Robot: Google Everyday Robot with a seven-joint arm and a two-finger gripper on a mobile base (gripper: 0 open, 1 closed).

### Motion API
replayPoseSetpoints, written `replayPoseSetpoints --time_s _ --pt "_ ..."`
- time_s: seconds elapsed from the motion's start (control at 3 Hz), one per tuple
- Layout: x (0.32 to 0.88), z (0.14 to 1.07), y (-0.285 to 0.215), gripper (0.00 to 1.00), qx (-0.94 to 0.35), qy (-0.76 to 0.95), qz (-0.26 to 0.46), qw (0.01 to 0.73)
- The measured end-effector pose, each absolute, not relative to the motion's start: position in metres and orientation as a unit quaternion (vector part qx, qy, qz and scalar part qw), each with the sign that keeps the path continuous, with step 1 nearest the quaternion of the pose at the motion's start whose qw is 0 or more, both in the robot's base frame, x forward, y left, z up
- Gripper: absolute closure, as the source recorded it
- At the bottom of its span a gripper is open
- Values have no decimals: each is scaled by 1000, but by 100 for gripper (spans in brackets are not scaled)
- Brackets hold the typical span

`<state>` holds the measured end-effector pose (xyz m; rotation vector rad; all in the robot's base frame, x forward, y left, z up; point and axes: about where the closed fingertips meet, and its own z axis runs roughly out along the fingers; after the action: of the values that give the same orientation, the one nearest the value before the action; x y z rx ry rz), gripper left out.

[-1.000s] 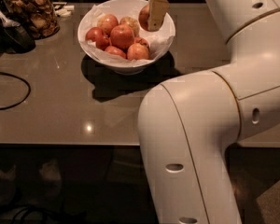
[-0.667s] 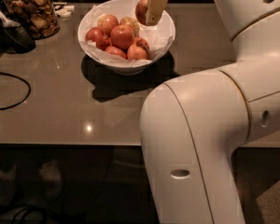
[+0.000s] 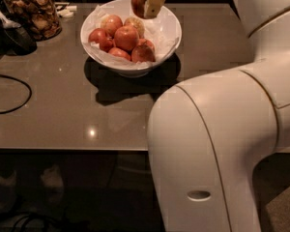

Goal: Pick apple from white bowl

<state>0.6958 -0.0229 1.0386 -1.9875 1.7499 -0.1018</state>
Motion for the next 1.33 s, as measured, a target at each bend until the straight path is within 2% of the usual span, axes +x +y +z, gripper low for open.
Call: replayPoseSetpoints --time_s 0.67,1.33 --pt "673 1046 -4 100 -748 615 -15 249" --pt "640 1039 -7 100 -747 618 9 246"
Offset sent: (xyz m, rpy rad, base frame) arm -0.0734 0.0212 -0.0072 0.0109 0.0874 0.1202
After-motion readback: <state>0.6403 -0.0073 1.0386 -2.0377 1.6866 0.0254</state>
